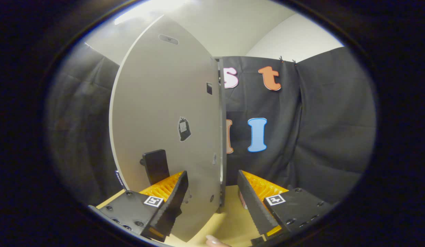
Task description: Open the shoe cabinet door, grab the shoes and put them into the shoe cabinet, then close the shoe cabinet door.
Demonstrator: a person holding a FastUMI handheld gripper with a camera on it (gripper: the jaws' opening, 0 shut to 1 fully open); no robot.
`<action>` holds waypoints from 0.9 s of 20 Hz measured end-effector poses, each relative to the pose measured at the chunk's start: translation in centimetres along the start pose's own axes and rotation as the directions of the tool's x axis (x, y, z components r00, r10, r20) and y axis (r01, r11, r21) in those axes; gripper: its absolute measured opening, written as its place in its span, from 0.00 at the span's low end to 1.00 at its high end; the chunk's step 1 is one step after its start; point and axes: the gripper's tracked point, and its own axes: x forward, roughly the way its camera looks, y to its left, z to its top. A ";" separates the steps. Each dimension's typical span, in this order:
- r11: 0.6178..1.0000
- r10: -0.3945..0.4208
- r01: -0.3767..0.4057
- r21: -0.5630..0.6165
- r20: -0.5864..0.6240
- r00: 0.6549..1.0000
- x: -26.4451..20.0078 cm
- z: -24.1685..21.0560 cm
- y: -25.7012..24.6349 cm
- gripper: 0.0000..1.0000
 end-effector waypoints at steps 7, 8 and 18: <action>0.994 0.102 -0.102 0.022 0.017 0.995 4.1 -0.4 7.9 0.93; 0.993 0.115 -0.116 0.024 0.021 0.993 4.7 -0.4 9.0 0.93; 0.984 0.175 -0.175 0.020 0.033 0.984 12.5 -1.6 17.9 0.93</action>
